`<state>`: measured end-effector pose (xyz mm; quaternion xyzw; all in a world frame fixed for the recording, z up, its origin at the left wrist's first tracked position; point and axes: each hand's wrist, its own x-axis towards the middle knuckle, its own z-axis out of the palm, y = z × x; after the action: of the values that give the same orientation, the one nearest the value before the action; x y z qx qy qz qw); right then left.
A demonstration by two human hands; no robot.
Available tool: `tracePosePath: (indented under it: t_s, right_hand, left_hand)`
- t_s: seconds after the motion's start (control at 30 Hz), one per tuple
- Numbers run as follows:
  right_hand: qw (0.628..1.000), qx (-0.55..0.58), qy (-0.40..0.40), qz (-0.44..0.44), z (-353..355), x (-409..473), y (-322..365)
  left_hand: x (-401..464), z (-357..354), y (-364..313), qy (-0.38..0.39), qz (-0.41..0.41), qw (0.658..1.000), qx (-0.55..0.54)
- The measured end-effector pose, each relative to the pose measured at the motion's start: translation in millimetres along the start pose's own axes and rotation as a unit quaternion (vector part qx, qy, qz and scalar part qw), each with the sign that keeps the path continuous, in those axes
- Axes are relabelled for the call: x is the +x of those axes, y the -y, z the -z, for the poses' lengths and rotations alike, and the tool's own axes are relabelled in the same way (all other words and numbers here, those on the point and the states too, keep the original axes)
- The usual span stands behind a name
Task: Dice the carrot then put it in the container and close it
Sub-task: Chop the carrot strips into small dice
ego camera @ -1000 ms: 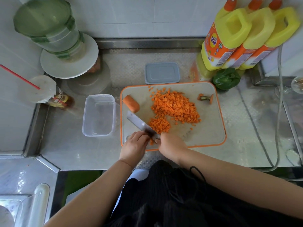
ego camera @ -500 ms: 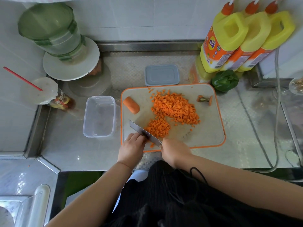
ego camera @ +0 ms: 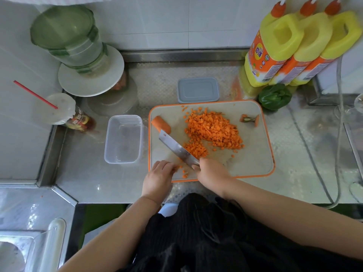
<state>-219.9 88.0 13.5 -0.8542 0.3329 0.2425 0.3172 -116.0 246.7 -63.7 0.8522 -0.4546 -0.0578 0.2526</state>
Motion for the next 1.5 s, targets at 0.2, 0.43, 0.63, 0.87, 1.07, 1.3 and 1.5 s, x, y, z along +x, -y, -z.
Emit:
tracePosePath:
  t_s: [0.2,0.43,0.63,0.87,1.07,1.3,1.5]
  right_hand:
    - [0.997,-0.055,0.02,0.052,-7,-12,-1]
    - [0.996,-0.076,0.022,0.039,-13,-4,4]
    - [0.999,-0.03,0.013,0.032,-5,4,12]
    - [1.0,0.009,-0.002,0.014,8,-1,-9]
    - [0.999,0.021,0.034,0.024,2,-5,-10]
    - [0.989,0.146,0.028,0.014,6,-3,-1]
    - [0.961,0.272,-0.015,-0.051,12,0,-11]
  left_hand:
    - [-3,-2,3,0.033,0.001,0.999,0.033]
    - [0,-2,1,0.064,-0.009,0.997,0.04]
    - [4,-6,2,0.065,-0.018,0.996,0.052]
    - [-5,-3,3,0.024,-0.015,1.0,0.005]
    - [-7,9,-2,-0.041,-0.036,0.998,0.007]
    - [-8,17,-3,0.007,-0.206,0.967,0.148]
    - [-8,9,0,0.03,-0.222,0.956,0.188]
